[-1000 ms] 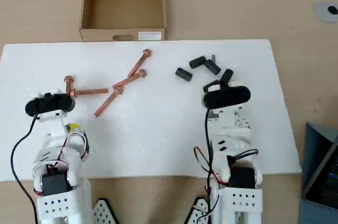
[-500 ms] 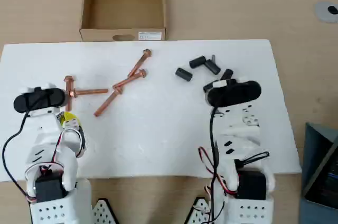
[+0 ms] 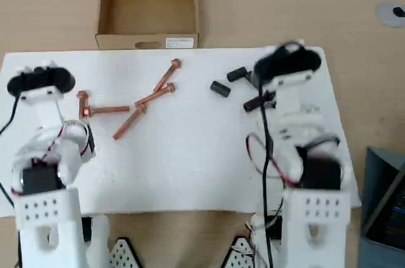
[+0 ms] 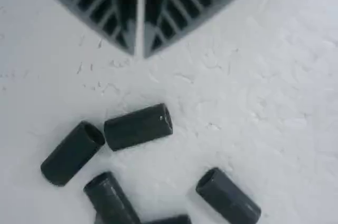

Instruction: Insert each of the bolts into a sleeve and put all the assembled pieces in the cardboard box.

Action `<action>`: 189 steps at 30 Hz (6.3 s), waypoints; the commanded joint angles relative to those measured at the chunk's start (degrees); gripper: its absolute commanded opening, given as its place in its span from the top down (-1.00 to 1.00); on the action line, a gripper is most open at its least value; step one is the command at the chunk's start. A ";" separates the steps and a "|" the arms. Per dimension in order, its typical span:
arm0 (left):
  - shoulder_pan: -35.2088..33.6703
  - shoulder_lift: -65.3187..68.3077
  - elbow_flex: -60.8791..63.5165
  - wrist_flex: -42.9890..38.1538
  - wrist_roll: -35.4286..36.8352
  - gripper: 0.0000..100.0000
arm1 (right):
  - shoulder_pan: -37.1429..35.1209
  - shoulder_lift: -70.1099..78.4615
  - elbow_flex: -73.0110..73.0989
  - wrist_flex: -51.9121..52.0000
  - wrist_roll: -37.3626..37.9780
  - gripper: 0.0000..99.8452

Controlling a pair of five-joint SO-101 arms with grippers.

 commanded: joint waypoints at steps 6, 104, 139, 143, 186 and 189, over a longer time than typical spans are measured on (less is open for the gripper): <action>0.53 21.14 -20.66 10.73 -0.26 0.75 | -0.31 27.82 -27.74 12.40 -0.09 0.98; 0.79 50.68 -49.76 27.87 -8.00 0.72 | 4.09 75.38 -82.95 33.41 -1.67 0.98; 22.24 87.08 -97.49 36.84 -4.22 0.81 | 4.53 17.10 -16.22 29.54 1.58 0.98; 23.12 92.44 -105.67 36.84 -4.13 0.81 | 4.44 14.90 -14.55 28.22 1.67 0.98; 25.76 132.09 -139.34 26.02 -4.13 0.65 | 4.44 14.64 -14.46 28.22 1.67 0.98; 25.58 133.14 -139.60 25.76 -4.13 0.65 | 4.44 14.64 -14.55 28.22 1.67 0.98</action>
